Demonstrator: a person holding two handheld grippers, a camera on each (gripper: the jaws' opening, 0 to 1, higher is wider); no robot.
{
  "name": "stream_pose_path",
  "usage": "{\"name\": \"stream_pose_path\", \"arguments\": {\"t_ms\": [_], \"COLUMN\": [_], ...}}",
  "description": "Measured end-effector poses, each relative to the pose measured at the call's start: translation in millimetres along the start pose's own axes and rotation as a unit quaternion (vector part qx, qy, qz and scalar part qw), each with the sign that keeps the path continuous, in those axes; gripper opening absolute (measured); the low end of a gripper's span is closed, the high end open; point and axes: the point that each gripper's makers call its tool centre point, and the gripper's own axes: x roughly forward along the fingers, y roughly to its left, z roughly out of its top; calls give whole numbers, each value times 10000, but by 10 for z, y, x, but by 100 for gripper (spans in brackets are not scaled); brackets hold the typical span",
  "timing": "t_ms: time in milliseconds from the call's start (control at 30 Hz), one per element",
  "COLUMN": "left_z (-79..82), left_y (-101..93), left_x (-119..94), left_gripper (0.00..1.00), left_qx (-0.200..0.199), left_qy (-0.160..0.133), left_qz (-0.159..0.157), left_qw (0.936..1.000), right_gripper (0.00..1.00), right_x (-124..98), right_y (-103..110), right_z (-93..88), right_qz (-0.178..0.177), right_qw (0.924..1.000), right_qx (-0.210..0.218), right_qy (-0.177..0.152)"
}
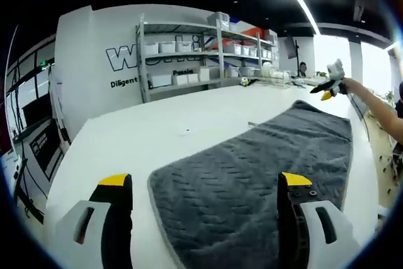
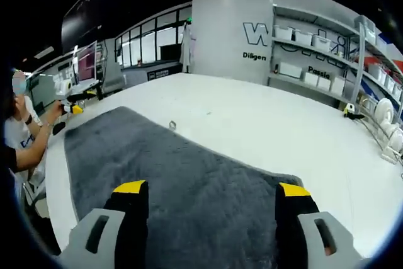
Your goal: Open the folded towel by lifting each exposed corner and separating the folded layers until the towel lies flat within the target outline without major curled edges
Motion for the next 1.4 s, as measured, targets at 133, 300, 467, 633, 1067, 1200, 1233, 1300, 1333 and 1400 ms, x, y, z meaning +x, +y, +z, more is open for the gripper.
{"name": "stream_pose_path", "arguments": {"t_ms": [133, 300, 467, 633, 1067, 1200, 1233, 1300, 1333, 1400], "left_z": [12, -10, -135, -267, -474, -497, -499, -511, -511, -503], "left_y": [83, 232, 207, 172, 254, 274, 275, 254, 257, 279], "left_x": [159, 460, 734, 925, 1100, 1117, 1122, 1120, 1123, 1130], "left_gripper": [74, 59, 42, 34, 20, 13, 12, 7, 6, 4], "left_qx": [-68, -41, -87, -78, 291, 419, 434, 476, 485, 509], "left_qy": [-13, 73, 328, 572, 978, 935, 920, 867, 842, 799], "left_qz": [52, 240, 120, 20, 96, 154, 164, 188, 198, 236], "left_qw": [10000, 9997, 9994, 9983, 9947, 9946, 9947, 9949, 9951, 9952], "right_gripper": [67, 49, 40, 36, 23, 20, 19, 12, 9, 6], "right_x": [140, 243, 519, 715, 963, 997, 998, 1001, 1009, 1037], "right_y": [-174, -283, -912, -1097, -1286, -1283, -1275, -1257, -1251, -1233], "right_z": [-56, -109, 11, -27, -214, -245, -244, -245, -241, -228], "right_qz": [-317, -562, -730, -857, -987, -959, -954, -953, -950, -953], "right_qw": [9995, 9984, 9968, 9954, 9926, 9929, 9929, 9931, 9933, 9937], "right_qx": [-12, 63, 209, 269, 527, 541, 550, 525, 509, 465], "right_qy": [72, 43, 235, 338, 481, 459, 446, 429, 409, 371]}}
